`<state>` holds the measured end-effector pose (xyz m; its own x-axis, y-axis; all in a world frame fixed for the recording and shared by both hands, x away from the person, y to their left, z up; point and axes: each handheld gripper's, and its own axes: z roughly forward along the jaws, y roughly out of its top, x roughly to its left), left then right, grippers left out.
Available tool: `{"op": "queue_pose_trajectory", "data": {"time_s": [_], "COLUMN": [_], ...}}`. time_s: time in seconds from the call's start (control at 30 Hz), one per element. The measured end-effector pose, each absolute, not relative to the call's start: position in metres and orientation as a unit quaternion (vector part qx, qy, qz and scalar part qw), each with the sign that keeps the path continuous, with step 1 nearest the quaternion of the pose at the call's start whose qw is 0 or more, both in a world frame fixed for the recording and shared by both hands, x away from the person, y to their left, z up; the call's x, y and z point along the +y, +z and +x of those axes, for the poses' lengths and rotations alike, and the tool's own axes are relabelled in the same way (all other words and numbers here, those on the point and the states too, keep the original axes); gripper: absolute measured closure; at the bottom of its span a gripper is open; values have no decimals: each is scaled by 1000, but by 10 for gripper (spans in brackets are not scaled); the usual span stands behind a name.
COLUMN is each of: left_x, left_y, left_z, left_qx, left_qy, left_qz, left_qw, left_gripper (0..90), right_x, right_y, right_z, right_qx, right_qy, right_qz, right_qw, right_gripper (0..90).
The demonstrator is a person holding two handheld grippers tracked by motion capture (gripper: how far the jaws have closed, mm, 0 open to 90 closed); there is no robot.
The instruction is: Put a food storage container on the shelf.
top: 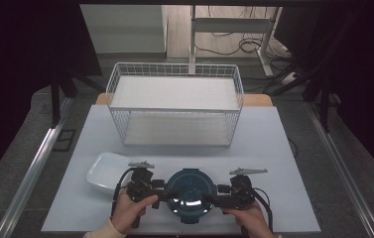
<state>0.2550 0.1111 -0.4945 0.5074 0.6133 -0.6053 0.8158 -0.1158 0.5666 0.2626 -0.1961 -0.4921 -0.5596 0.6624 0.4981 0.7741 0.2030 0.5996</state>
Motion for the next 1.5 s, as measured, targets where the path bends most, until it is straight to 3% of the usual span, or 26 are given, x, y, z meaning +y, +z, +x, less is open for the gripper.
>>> {"op": "queue_pose_trajectory", "data": {"time_s": [0.37, 0.53, 0.73, 0.97, 1.5], "left_x": [112, 109, 110, 111, 115], "left_y": [-516, -523, -518, -513, -504], "left_z": [261, 260, 257, 253, 246], "left_qx": [513, 512, 521, 538, 542], "left_qy": [-176, -200, -190, -184, -173], "left_qz": [709, 705, 705, 694, 691], "left_qw": [451, 449, 443, 441, 447], "left_gripper": [92, 148, 255, 294, 350], "right_x": [-187, -184, -191, -196, -198], "right_y": [-503, -506, -506, -503, -493], "right_z": [266, 266, 266, 267, 261], "right_qx": [-757, -754, -724, -709, -712], "right_qy": [-431, -425, -428, -435, -444], "right_qz": [-481, -488, -524, -536, -527], "right_qw": [104, 118, 135, 146, 138], "right_gripper": [126, 147, 248, 327, 384]}}
